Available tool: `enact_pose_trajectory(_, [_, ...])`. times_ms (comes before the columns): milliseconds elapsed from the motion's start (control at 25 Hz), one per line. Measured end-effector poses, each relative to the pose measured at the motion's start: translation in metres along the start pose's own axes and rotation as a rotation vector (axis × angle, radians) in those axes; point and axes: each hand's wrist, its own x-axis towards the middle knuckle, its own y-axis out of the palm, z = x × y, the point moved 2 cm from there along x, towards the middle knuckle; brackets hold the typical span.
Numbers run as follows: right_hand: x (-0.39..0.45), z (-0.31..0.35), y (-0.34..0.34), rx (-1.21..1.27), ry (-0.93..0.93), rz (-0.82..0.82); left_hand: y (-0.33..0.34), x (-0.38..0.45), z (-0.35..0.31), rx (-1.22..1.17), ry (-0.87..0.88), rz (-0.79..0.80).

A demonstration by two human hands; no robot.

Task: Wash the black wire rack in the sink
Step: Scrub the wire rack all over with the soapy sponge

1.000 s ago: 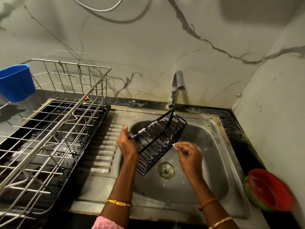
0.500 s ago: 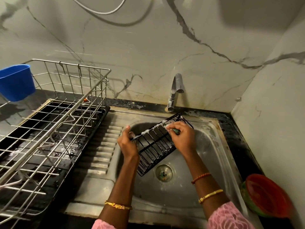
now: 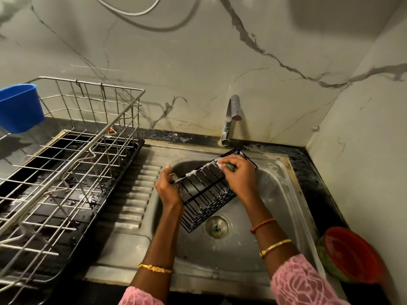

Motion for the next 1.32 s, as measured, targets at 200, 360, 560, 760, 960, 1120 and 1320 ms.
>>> enact_pose_trajectory(200, [-0.046,-0.036,-0.013,0.041,0.006,-0.116,-0.002,0.000,0.000,-0.047,0.011,-0.042])
enact_pose_trajectory(360, [-0.077,-0.062,-0.020,0.029,0.155,-0.155,-0.010,0.005,-0.001,-0.051,-0.139,-0.066])
enact_pose_trajectory(560, [-0.021,-0.007,-0.024,0.110,-0.138,-0.304,-0.005,0.007,-0.016,-0.036,-0.081,0.030])
enact_pose_trajectory(760, [0.025,0.014,-0.006,-0.034,-0.129,-0.096,0.006,-0.006,-0.020,-0.078,-0.043,0.139])
enact_pose_trajectory(960, [-0.007,-0.010,-0.014,-0.071,-0.086,-0.144,-0.004,0.010,-0.016,-0.090,-0.030,0.003])
enact_pose_trajectory(1120, [-0.009,-0.010,-0.018,-0.077,-0.101,-0.076,-0.003,0.005,-0.022,-0.009,-0.016,0.037])
enact_pose_trajectory(1320, [0.019,0.007,-0.003,-0.057,-0.075,0.003,0.007,-0.002,-0.018,-0.091,-0.074,0.097])
